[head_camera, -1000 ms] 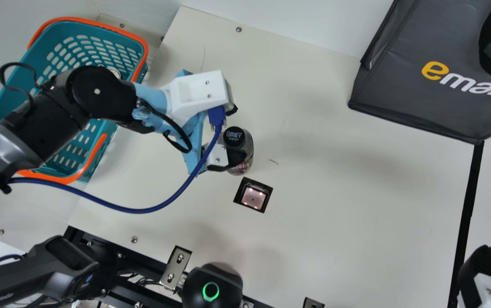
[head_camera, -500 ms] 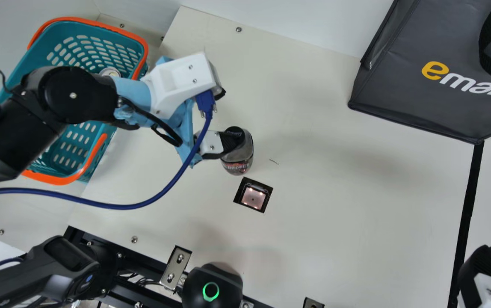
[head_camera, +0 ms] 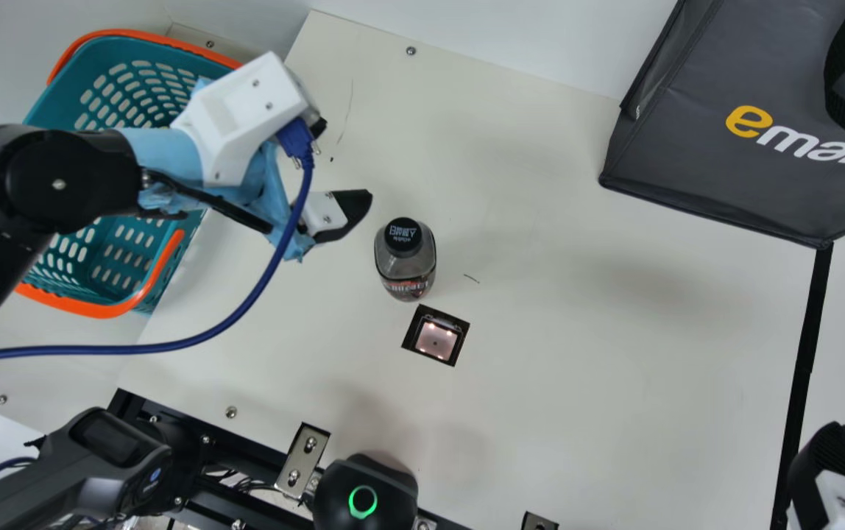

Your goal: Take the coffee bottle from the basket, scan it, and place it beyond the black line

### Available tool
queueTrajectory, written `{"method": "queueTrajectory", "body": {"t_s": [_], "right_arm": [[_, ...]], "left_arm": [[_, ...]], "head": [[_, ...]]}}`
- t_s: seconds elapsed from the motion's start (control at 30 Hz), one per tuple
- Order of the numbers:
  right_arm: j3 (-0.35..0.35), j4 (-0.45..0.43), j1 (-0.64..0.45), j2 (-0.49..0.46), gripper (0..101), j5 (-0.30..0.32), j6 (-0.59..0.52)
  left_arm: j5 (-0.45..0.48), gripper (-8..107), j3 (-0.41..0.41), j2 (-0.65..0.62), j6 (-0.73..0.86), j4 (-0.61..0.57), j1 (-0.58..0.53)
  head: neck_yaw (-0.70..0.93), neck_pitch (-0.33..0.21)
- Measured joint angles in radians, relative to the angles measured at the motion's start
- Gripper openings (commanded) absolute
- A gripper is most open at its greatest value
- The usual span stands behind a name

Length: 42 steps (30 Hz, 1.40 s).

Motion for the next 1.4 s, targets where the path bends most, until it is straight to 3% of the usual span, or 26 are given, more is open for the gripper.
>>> {"method": "queueTrajectory", "body": {"t_s": [0.7,1.4], "right_arm": [[0.0,0.0,0.0,0.0,91,0.0,0.0],[0.0,0.0,0.0,0.0,91,0.0,0.0]], "left_arm": [[-0.021,90,0.06,-0.141,-0.28,0.237,0.091],[-0.001,90,0.089,-0.192,-0.234,0.191,0.131]], "head": [[0.0,-0.002],[0.0,0.0]]}}
